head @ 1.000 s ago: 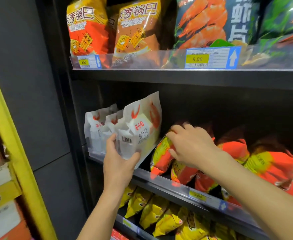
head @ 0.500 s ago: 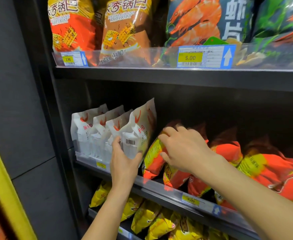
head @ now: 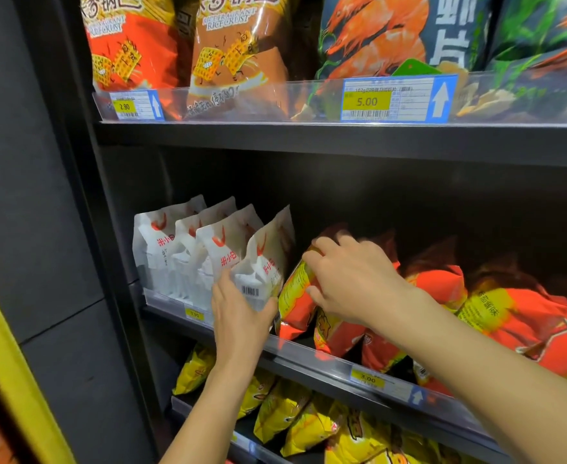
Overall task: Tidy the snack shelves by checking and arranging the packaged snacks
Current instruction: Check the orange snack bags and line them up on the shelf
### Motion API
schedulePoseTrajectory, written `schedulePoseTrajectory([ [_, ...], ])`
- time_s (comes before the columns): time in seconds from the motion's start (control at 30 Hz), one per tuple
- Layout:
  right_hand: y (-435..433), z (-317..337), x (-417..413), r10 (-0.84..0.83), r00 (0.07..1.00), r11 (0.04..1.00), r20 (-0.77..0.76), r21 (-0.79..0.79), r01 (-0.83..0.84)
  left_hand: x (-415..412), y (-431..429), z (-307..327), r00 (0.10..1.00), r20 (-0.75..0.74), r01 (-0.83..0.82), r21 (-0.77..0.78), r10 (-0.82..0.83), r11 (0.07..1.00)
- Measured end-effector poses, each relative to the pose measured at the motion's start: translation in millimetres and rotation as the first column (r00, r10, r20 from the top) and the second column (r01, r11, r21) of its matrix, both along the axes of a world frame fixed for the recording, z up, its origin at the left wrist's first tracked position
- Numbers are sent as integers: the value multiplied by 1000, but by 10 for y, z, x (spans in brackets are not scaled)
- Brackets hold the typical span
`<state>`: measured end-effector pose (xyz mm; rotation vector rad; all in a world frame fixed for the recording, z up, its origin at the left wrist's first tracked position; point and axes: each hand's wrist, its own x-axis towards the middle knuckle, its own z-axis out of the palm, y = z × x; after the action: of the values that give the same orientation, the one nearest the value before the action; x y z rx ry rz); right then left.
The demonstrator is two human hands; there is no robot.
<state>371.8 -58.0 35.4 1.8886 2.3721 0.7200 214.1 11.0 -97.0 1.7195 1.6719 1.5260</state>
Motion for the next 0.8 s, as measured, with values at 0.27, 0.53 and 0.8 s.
schedulePoseTrajectory([
  [0.27,-287,121,270,-68,998,992,-12,108,69,236,-413,166,984,-152,133,322,-87,938],
  [0.53,-468,95,462,-148,989,989,-30,21,149,563,-304,180,960,-159,238,31,-230,971],
  [0.8,-465,97,482,-144,987,989,-71,16,146,467,-304,226,955,-87,293,105,-285,950],
])
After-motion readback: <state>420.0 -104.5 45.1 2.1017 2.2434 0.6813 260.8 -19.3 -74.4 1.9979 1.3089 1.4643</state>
